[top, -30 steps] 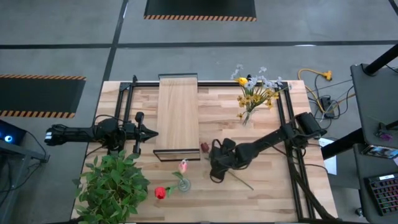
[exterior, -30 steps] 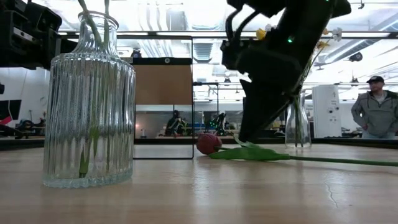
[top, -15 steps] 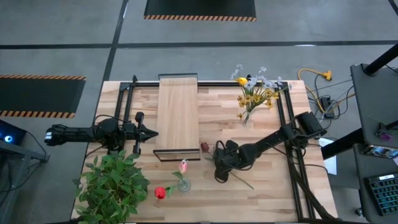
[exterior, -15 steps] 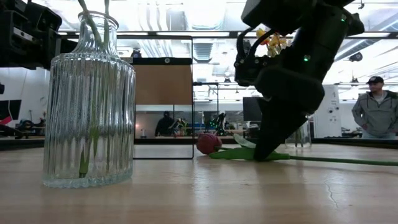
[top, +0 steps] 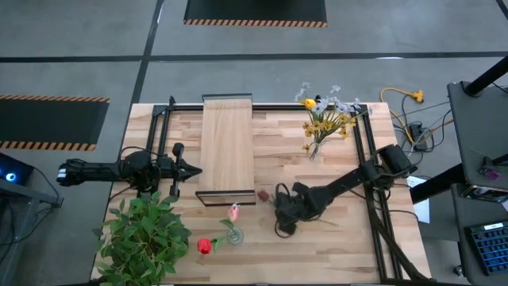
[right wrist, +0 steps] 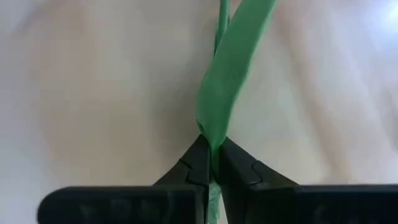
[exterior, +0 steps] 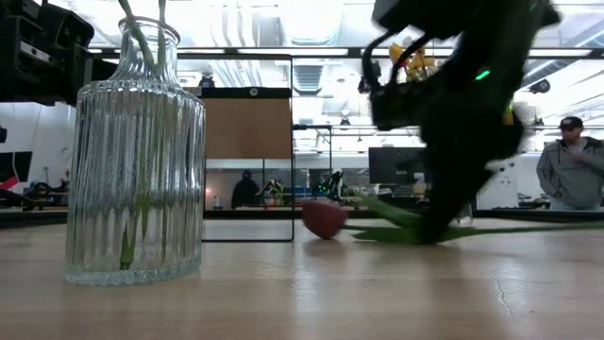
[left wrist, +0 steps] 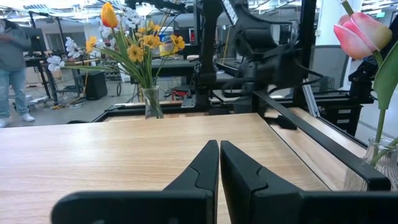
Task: Pick and place flowers into a vace then onto a shelf
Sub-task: Put the dark red flower into the bottom transparent vase
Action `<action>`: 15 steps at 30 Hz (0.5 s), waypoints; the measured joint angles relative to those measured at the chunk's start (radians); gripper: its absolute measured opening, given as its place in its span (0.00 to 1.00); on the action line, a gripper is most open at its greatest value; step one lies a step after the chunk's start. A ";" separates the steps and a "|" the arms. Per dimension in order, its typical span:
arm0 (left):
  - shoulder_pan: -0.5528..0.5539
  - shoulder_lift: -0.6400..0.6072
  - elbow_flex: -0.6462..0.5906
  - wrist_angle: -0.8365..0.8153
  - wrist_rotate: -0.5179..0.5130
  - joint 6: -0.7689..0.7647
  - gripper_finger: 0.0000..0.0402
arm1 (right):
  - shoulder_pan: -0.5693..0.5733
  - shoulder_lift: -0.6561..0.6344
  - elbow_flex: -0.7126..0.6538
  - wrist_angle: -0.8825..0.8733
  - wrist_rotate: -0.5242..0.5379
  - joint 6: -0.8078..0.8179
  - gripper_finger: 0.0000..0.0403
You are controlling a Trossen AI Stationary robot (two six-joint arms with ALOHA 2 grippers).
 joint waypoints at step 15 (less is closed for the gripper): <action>0.000 0.000 0.000 0.000 0.000 0.000 0.00 | 0.180 -0.110 0.101 0.099 -0.084 -0.290 0.02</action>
